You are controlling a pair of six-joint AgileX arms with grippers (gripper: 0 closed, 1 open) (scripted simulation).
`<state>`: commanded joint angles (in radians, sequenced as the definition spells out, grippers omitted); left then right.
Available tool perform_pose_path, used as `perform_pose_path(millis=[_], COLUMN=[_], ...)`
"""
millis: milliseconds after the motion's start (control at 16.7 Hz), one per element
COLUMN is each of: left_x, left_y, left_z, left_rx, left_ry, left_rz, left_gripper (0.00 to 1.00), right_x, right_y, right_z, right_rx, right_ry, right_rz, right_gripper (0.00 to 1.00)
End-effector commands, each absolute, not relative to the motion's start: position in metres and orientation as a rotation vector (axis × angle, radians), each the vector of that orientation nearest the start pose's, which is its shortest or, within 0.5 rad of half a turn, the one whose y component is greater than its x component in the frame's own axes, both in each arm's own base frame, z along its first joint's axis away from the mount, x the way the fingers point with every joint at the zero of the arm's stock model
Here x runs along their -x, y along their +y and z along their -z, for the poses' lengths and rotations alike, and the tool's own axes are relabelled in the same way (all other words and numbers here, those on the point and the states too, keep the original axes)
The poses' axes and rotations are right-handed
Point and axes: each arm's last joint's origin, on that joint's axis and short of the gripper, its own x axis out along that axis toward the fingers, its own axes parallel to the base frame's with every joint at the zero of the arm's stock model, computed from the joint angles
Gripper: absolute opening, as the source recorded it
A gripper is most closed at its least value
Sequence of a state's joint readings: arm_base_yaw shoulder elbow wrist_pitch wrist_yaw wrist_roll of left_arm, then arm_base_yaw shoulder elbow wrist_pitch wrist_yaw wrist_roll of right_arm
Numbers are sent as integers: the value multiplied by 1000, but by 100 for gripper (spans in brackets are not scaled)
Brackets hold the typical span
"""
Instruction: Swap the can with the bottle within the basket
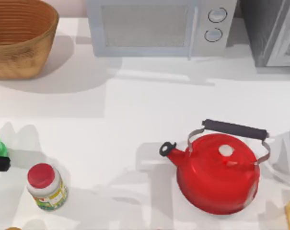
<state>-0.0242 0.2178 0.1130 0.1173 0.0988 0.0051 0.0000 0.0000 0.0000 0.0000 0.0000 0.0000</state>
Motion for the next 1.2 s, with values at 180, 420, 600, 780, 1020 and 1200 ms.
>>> perform_pose_path(millis=[180, 420, 600, 780, 1020, 1200], left_x=[-139, -197, -258, -320, -378, -396], left_y=[-16, -38, -65, -100, -146, -173], left_z=[-224, -257, -259, -231, -156, -93], left_rx=[-2, -3, -3, -3, -2, 0], left_ry=[-25, -36, -37, -31, -16, -4], left_rz=[276, 542, 763, 983, 1248, 1406], left_gripper=[0, 0, 0, 0, 0, 0], right_x=[-106, -106, -106, -106, -106, -106], right_y=[-1, -1, -1, -1, -1, -1], right_z=[-160, -160, -160, -160, -160, -160], right_rx=[0, 0, 0, 0, 0, 0], right_ry=[0, 0, 0, 0, 0, 0], right_rz=[0, 0, 0, 0, 0, 0], right_gripper=[100, 100, 100, 100, 100, 100])
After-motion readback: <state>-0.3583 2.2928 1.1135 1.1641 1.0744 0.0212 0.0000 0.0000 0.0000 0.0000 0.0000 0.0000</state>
